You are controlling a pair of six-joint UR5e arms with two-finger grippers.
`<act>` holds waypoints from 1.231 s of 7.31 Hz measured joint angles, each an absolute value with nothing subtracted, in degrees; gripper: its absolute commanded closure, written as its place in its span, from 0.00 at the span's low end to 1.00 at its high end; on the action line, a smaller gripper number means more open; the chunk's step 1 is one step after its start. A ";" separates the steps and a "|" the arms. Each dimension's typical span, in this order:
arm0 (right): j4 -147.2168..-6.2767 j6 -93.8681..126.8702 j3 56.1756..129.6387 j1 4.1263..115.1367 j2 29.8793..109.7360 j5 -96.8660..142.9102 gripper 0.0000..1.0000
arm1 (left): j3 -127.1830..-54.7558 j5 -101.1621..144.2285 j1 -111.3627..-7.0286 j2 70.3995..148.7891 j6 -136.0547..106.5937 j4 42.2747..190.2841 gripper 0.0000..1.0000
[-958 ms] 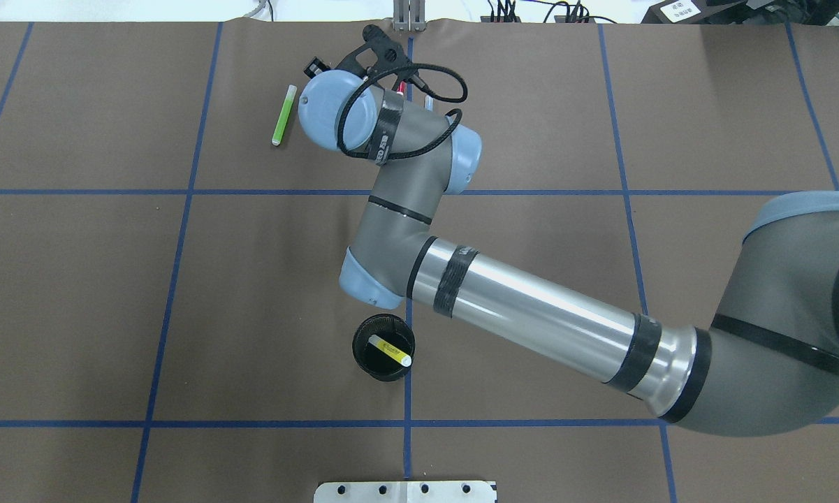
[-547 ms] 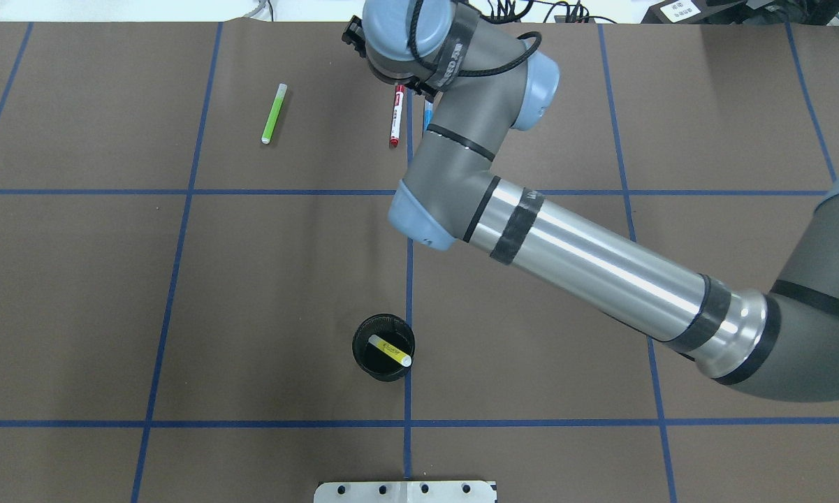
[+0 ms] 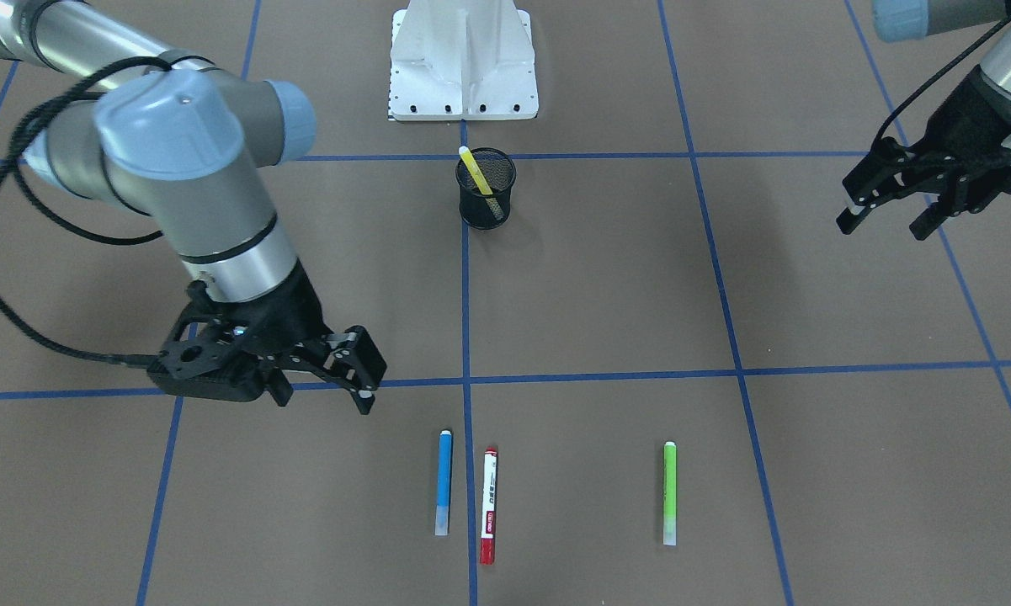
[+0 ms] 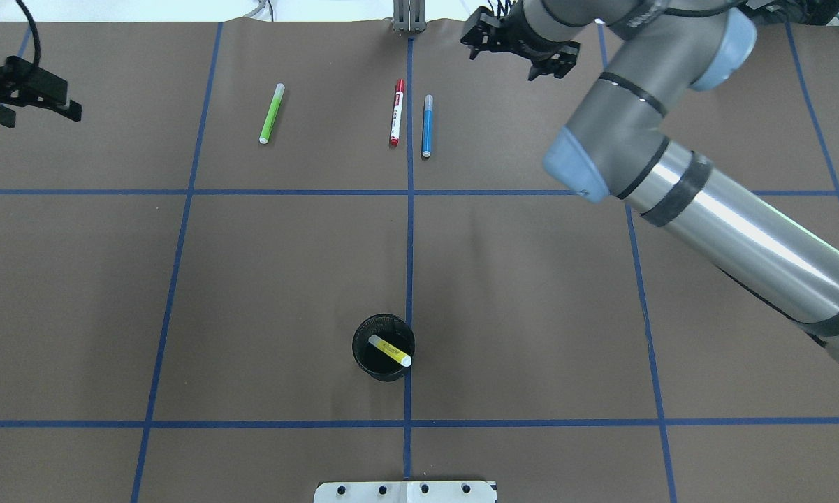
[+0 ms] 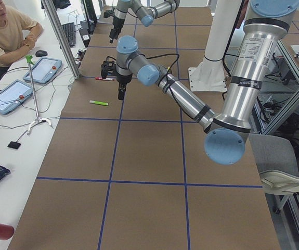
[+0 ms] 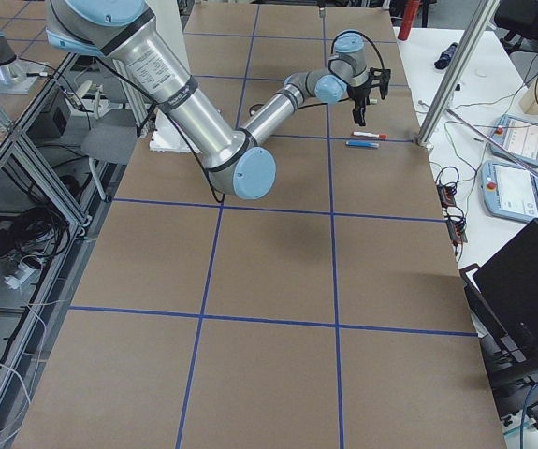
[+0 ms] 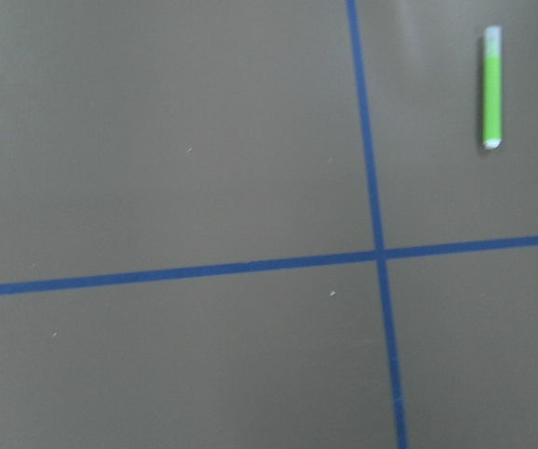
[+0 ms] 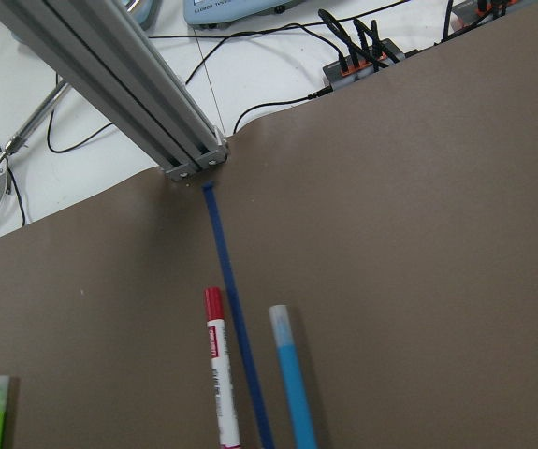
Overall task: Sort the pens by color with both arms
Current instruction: 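Raise the right gripper away while the left arm swings in, then move the left gripper down over the pen cup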
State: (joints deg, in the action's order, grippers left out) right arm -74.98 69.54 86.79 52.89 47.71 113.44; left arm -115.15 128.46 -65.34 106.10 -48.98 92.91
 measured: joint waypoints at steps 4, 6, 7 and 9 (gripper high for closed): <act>-74.98 45.72 90.97 62.63 60.25 125.69 0.01 | -115.29 118.76 -51.00 122.02 -65.85 78.07 0.00; -74.91 40.78 92.56 63.88 64.41 126.97 0.01 | -115.16 113.46 -42.78 125.97 -75.75 75.56 0.00; -74.88 40.20 93.22 64.01 65.53 127.08 0.01 | -114.56 110.39 -38.66 127.39 -80.09 74.41 0.00; -74.81 39.96 93.70 64.06 66.31 127.08 0.01 | -110.06 108.20 -33.05 134.34 -83.60 66.65 0.00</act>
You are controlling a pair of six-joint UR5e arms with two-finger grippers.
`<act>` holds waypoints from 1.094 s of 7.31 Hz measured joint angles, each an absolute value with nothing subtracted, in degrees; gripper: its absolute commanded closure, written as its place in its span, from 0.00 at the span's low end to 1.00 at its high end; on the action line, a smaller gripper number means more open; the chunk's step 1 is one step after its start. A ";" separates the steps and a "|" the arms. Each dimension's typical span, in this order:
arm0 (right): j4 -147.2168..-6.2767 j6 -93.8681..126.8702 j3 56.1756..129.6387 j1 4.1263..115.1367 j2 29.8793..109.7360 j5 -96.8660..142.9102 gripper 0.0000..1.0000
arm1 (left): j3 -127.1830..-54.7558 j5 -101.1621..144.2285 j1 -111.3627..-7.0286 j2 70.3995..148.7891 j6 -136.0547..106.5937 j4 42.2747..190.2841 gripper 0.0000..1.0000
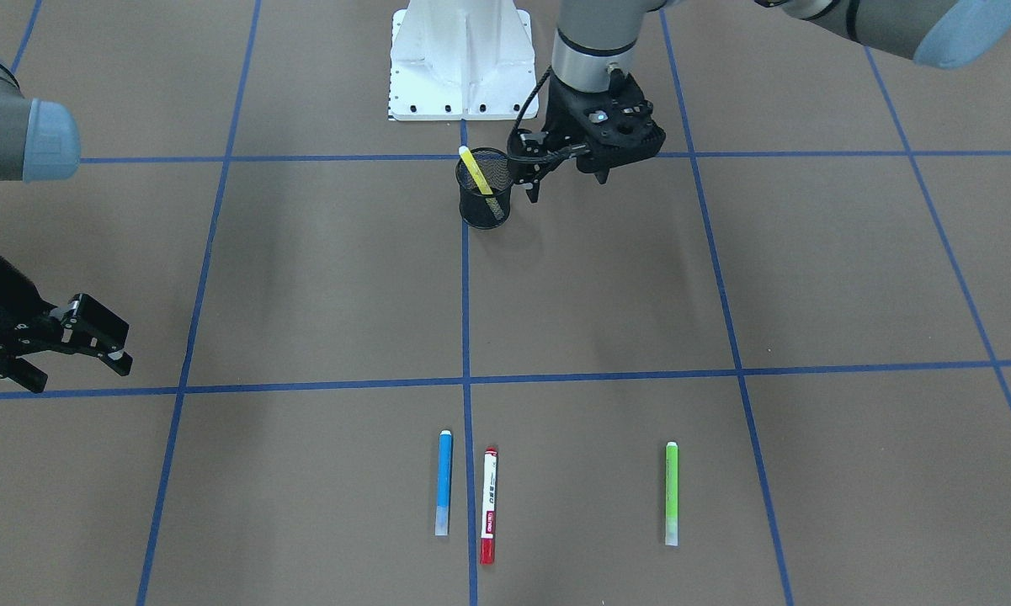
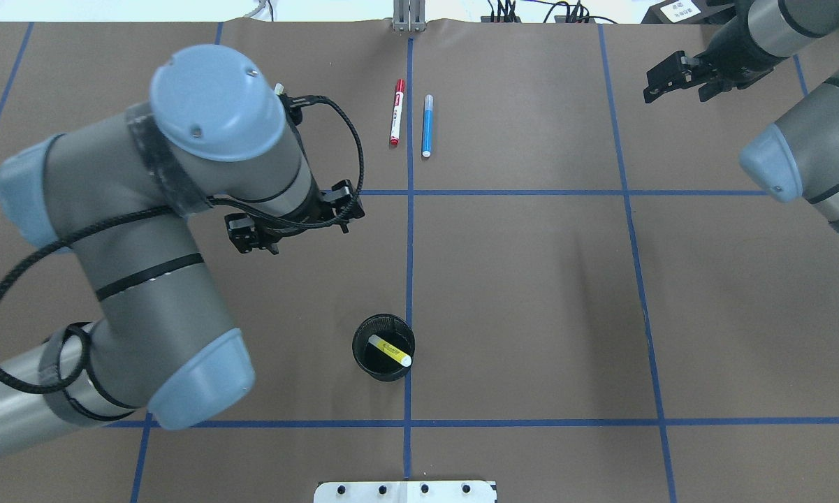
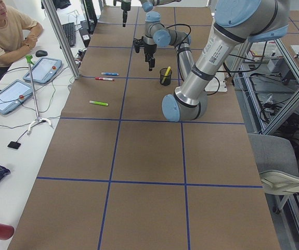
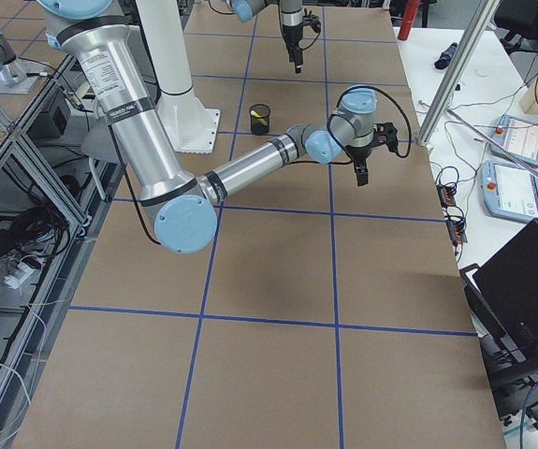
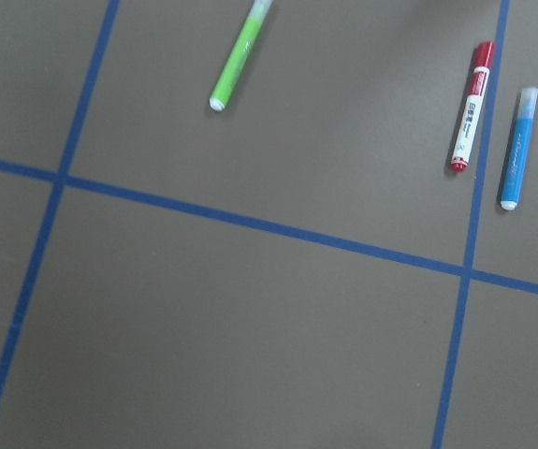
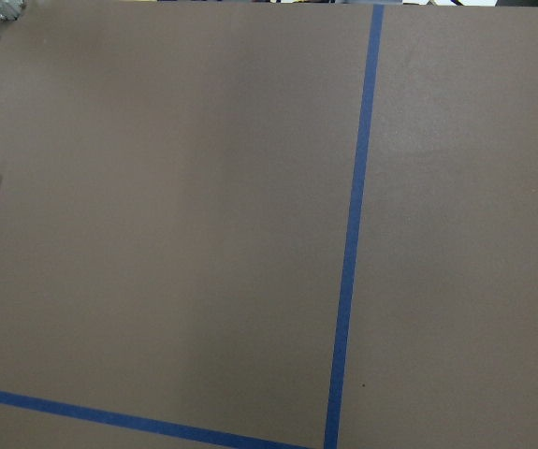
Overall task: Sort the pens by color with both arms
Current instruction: 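Move the left gripper down over the pen cup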
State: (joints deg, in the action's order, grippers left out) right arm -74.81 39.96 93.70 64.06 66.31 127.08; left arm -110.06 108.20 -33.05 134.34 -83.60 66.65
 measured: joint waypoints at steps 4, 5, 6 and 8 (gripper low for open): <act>-74.71 39.99 93.68 63.92 66.32 126.71 0.01 | -103.83 105.47 -25.51 141.63 -76.58 62.98 0.00; -74.71 39.99 93.64 63.90 66.31 126.58 0.01 | -102.26 105.00 -24.99 142.82 -71.58 62.97 0.00; -74.71 39.99 93.62 63.87 66.33 126.45 0.01 | -100.15 105.05 -24.82 143.97 -66.88 62.97 0.00; -74.71 39.99 93.45 63.77 66.35 126.30 0.01 | -97.74 106.61 -24.73 144.76 -61.54 63.01 0.01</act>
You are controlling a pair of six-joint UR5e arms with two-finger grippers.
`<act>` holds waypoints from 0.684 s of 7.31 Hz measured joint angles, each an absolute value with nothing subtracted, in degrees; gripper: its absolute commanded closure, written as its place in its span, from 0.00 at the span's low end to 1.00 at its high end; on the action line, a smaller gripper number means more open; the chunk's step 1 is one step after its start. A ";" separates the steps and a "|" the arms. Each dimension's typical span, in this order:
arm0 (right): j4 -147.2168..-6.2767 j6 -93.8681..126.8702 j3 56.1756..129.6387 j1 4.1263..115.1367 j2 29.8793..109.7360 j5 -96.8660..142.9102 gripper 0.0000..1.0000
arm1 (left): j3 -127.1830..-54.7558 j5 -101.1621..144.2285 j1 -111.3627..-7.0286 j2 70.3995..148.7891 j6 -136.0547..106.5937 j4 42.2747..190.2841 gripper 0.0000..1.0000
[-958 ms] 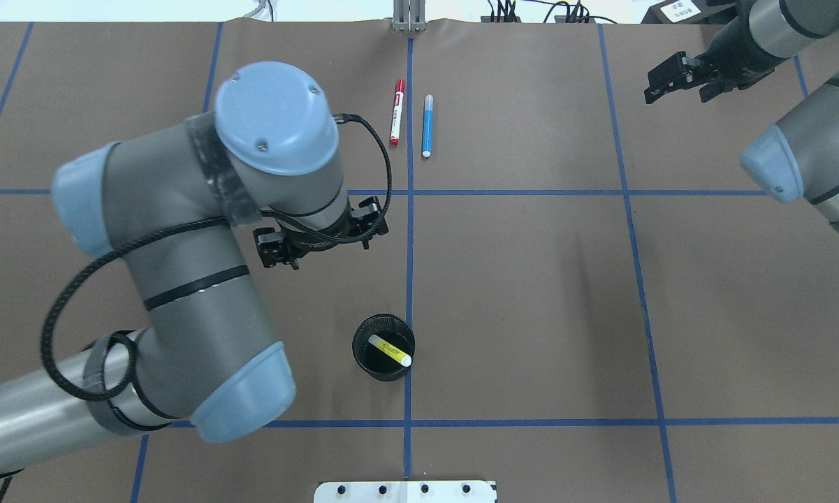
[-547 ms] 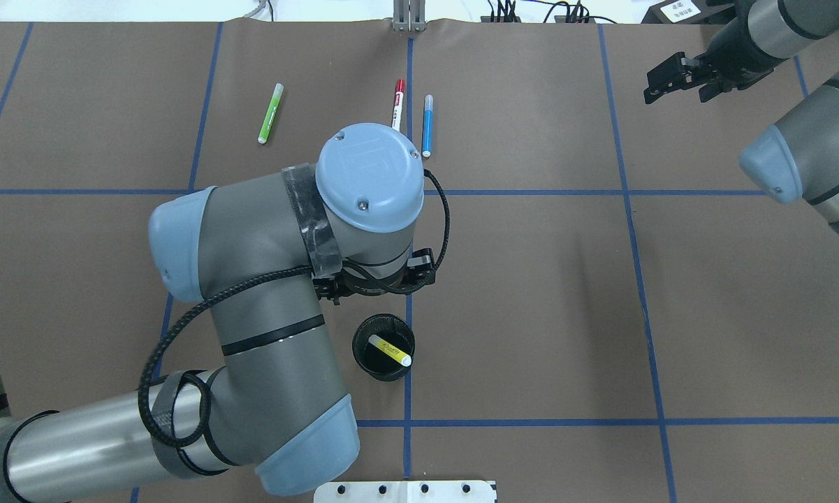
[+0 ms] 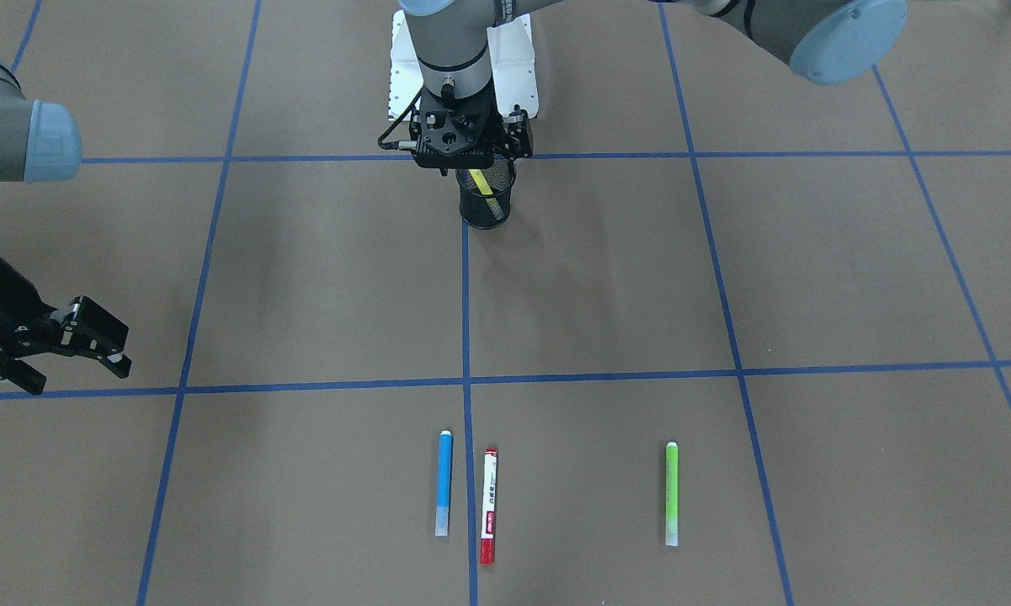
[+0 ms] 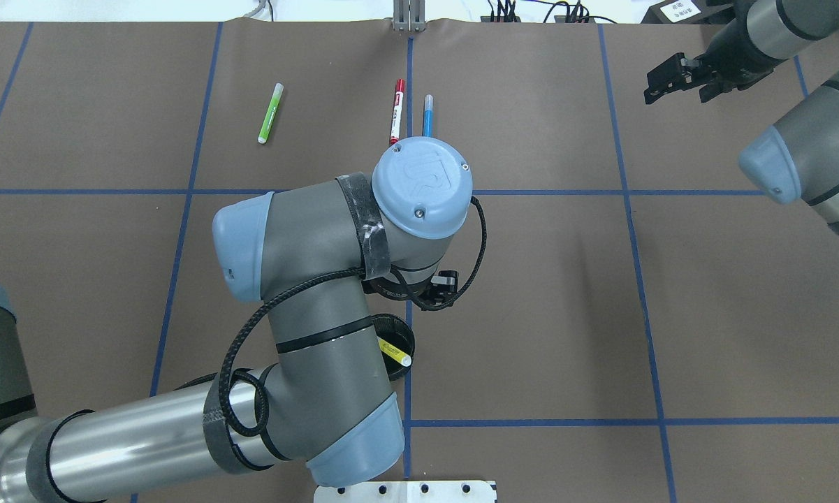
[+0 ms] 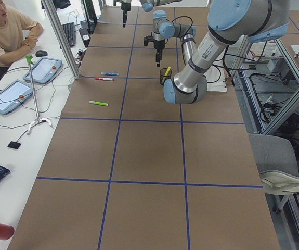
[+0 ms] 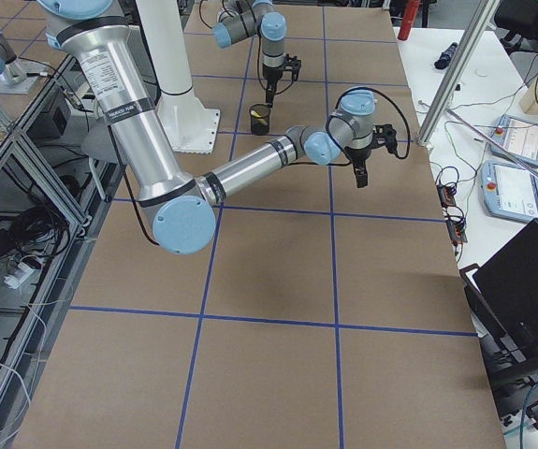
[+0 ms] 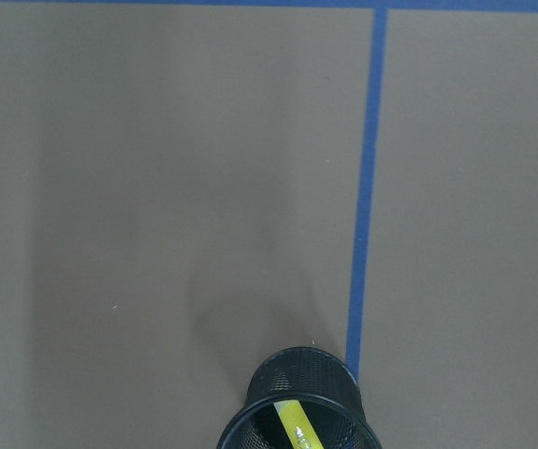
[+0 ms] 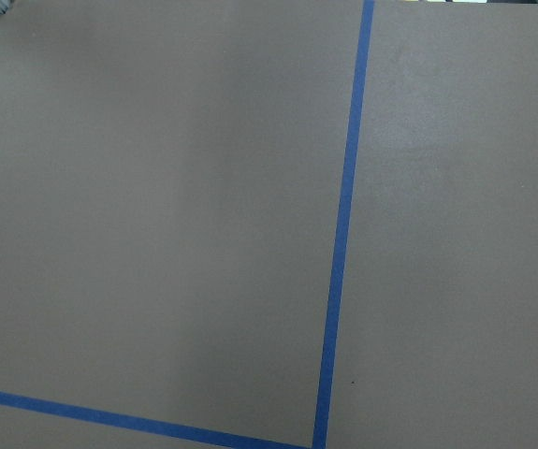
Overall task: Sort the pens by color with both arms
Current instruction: 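Move the left gripper down over the pen cup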
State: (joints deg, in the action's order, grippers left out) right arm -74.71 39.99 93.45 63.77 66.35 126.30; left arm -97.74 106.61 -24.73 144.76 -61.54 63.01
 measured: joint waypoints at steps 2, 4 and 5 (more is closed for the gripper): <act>-74.71 39.99 93.15 63.54 66.36 126.23 0.01 | -96.41 110.22 -24.65 144.85 -60.29 63.04 0.03; -74.71 39.99 93.02 63.42 66.42 126.21 0.01 | -95.40 111.07 -23.96 144.91 -60.19 63.09 0.21; -74.71 39.99 93.00 63.39 66.43 126.21 0.01 | -95.21 111.17 -23.37 144.92 -60.20 63.10 0.21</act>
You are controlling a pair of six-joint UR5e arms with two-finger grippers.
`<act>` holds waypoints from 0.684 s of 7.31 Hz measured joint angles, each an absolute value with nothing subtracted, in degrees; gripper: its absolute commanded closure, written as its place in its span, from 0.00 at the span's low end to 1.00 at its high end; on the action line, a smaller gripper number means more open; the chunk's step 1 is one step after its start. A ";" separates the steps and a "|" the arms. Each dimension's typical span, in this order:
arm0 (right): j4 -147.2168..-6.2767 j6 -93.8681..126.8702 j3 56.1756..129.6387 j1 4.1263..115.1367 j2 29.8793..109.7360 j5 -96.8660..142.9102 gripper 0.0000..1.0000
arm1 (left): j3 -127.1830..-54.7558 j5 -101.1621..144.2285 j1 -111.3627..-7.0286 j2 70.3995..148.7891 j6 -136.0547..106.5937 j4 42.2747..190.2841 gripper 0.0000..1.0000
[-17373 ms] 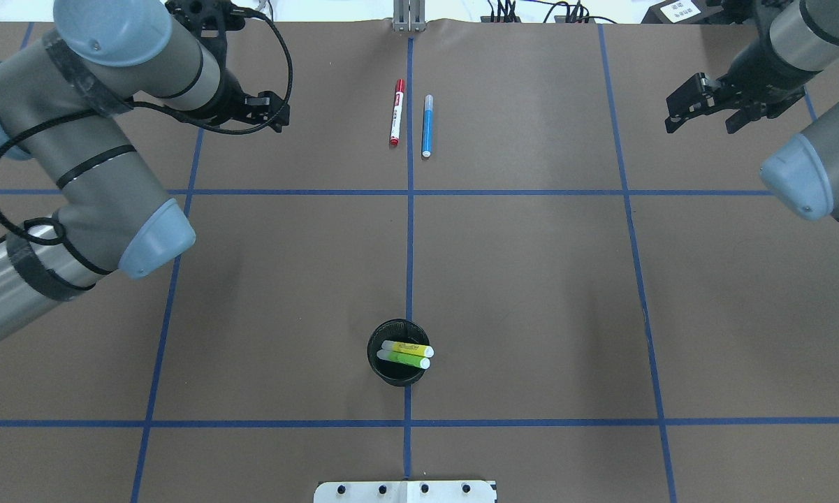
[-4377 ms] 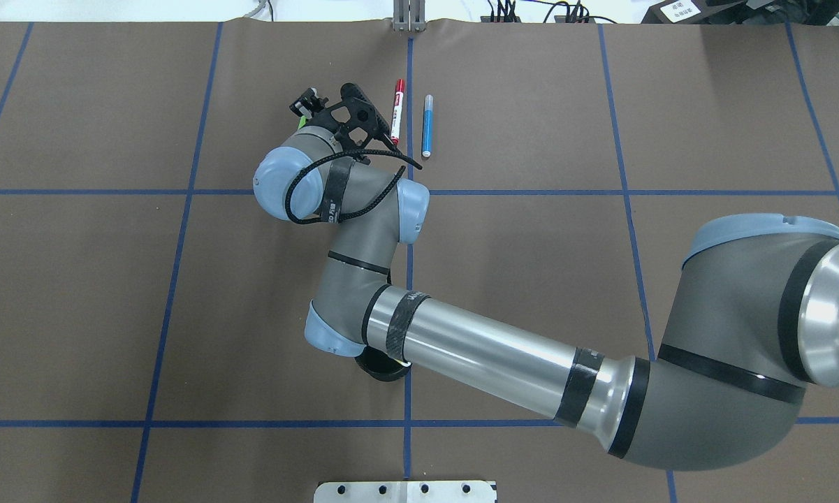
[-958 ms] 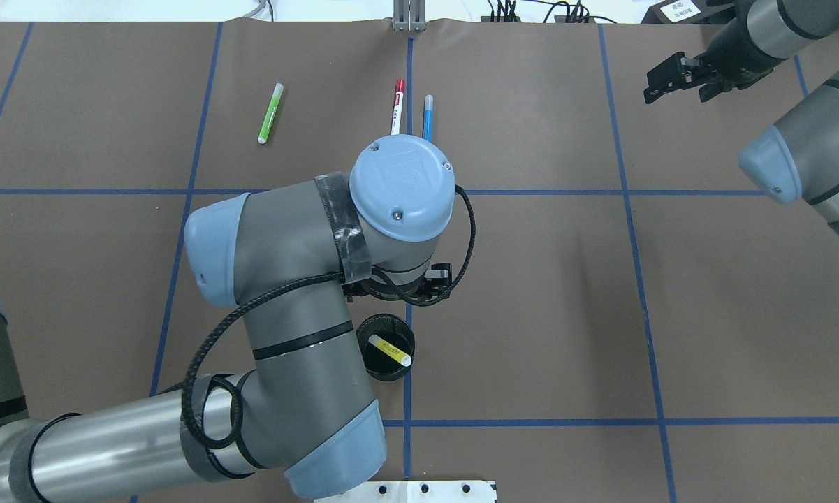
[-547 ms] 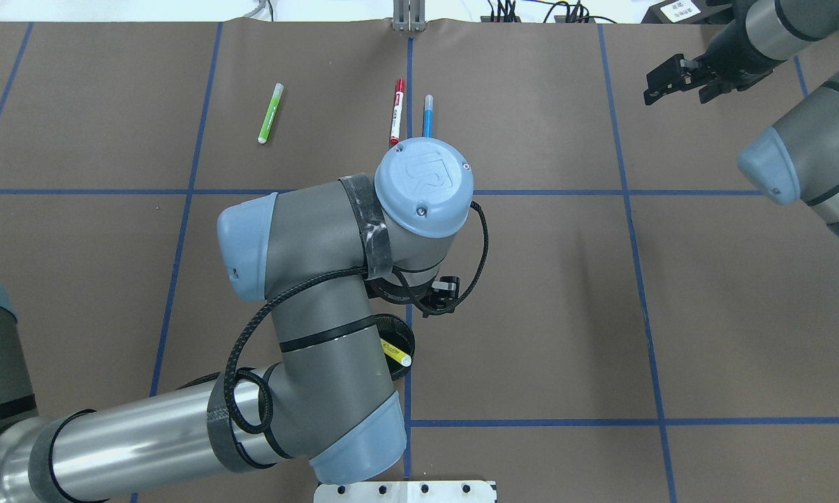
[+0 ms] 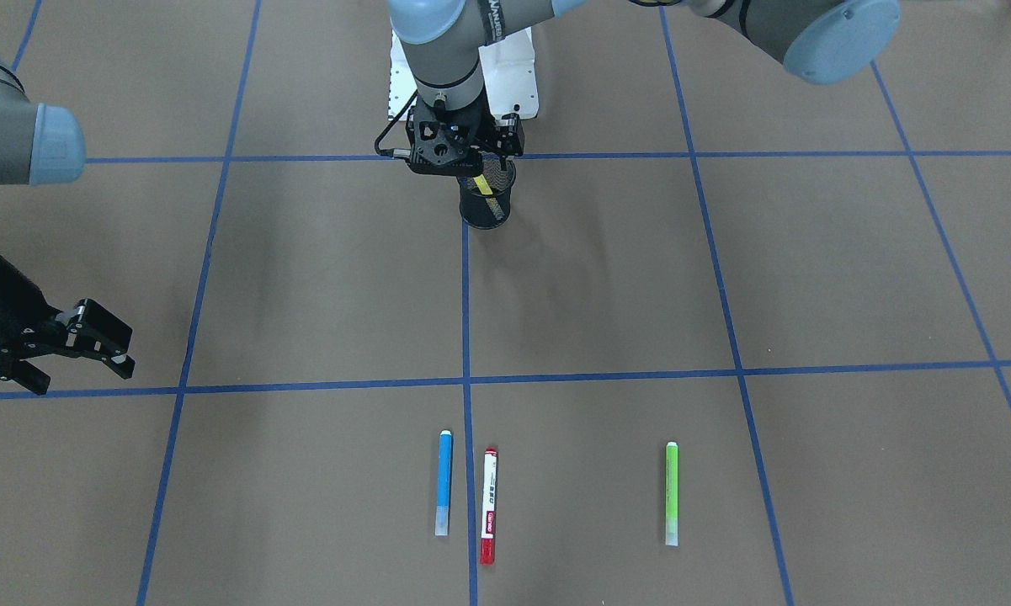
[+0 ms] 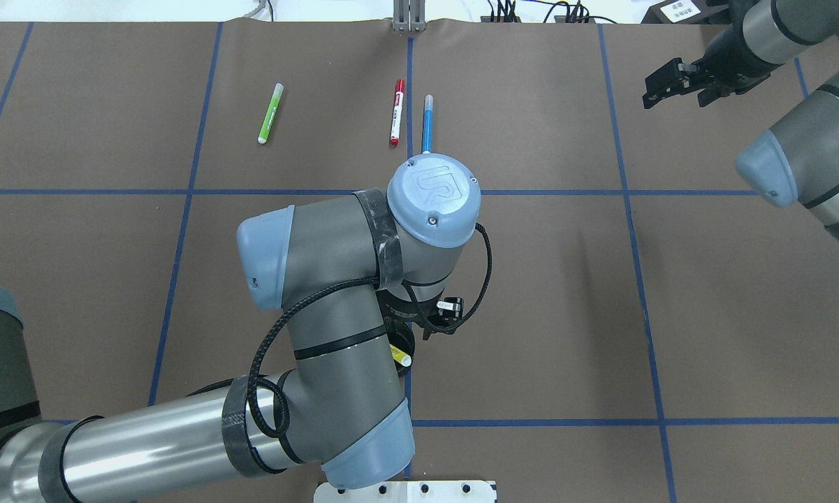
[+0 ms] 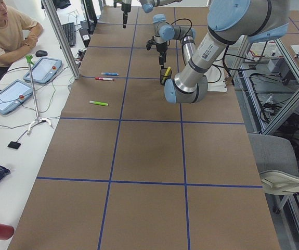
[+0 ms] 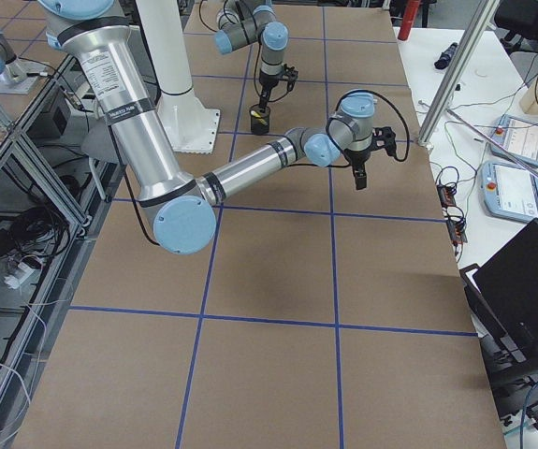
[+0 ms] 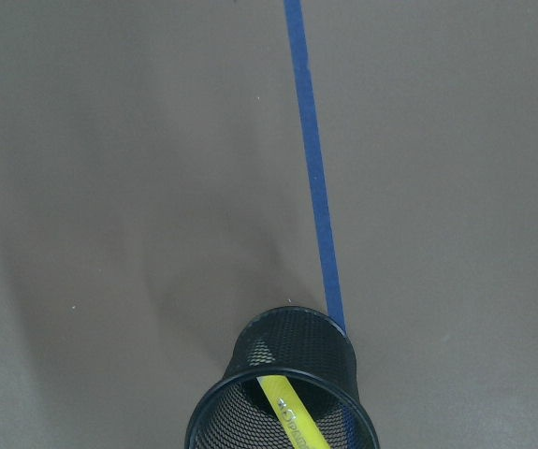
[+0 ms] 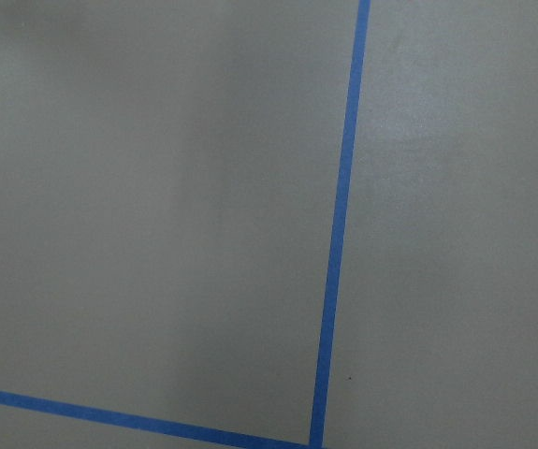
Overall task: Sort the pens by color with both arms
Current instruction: 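Move the left gripper down over the pen cup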
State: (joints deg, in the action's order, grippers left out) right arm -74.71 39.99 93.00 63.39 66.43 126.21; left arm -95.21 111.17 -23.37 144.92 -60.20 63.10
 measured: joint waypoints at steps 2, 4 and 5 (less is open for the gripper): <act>-74.71 40.05 92.99 63.31 66.44 126.21 0.01 | -95.12 111.20 -22.24 144.93 -60.20 63.11 0.21; -74.71 40.06 92.93 63.29 66.50 126.23 0.01 | -95.01 111.18 -21.32 144.93 -60.20 63.10 0.21; -74.71 40.04 92.93 63.29 66.51 126.29 0.01 | -94.83 111.18 -20.90 144.93 -60.20 63.15 0.22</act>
